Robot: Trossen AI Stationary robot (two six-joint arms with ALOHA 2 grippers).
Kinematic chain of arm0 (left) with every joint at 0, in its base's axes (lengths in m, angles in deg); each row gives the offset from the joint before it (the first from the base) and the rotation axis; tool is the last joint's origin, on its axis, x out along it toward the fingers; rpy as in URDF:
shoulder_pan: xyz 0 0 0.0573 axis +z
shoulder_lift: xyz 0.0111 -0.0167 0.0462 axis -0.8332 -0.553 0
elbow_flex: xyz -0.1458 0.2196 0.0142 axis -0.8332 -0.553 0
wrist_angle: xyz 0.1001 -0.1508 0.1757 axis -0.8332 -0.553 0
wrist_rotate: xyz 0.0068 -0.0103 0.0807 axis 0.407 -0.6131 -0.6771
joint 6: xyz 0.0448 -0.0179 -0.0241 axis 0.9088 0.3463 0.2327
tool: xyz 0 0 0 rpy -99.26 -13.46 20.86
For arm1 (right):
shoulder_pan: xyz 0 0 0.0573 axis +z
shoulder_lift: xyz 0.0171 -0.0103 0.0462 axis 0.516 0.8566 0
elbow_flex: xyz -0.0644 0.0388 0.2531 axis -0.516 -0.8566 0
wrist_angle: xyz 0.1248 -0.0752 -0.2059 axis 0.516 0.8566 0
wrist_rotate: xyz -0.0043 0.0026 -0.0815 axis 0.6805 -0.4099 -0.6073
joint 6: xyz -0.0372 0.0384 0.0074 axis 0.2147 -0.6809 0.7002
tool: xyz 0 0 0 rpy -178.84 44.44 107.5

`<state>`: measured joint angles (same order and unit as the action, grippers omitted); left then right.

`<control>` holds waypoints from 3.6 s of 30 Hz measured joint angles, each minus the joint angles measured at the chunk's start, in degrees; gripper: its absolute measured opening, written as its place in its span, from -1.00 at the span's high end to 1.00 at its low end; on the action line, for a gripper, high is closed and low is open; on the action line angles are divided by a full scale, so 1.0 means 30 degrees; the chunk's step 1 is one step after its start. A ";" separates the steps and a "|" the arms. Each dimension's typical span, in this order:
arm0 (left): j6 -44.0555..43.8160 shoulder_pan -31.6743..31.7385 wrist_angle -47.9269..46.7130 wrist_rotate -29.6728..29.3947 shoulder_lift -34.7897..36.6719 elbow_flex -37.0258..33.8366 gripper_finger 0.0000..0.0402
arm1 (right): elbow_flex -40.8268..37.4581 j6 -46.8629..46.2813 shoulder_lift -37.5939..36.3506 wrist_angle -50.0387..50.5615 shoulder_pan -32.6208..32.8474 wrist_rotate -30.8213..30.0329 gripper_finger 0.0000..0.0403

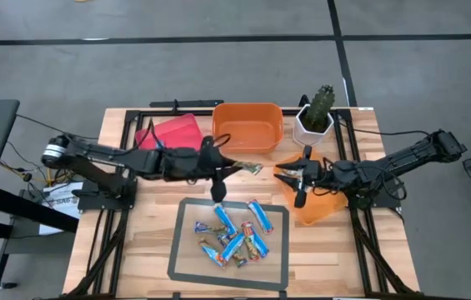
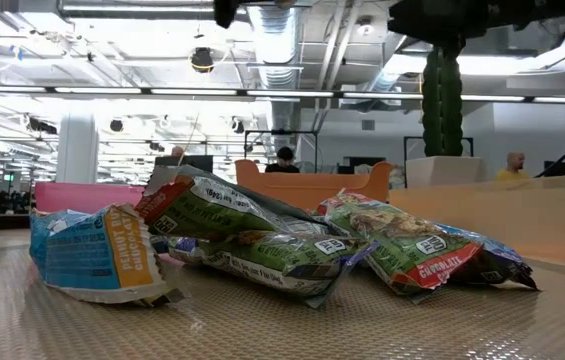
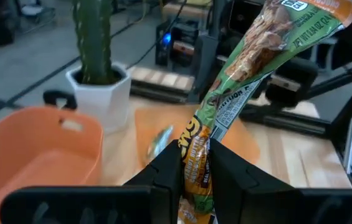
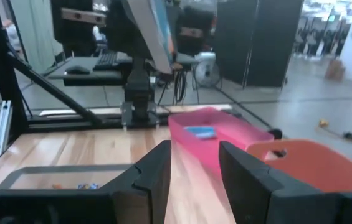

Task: Pick and place Granola Bars by type
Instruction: Put the orange granola bar into the light orange bin

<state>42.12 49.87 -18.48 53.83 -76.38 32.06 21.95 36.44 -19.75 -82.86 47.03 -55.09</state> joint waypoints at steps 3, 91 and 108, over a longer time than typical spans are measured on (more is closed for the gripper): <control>0.0804 0.0729 0.1975 0.1654 -0.0442 -0.0041 0.73 | 0.0000 0.0491 0.0110 -0.0848 -0.0003 0.0053 0.31; 0.0892 0.3179 -0.0657 0.5296 -0.3263 -0.0045 -0.12 | 0.3643 -1.0039 -0.1560 1.6276 -0.2056 0.2387 0.91; 0.1157 0.3179 -0.1701 0.5165 -0.3263 -0.0045 -0.12 | 0.3650 -1.0531 -0.0658 2.3747 -0.3909 0.6018 0.92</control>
<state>45.59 59.41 -23.58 69.32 -86.17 31.93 32.91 4.85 -21.72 -11.62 35.30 -37.04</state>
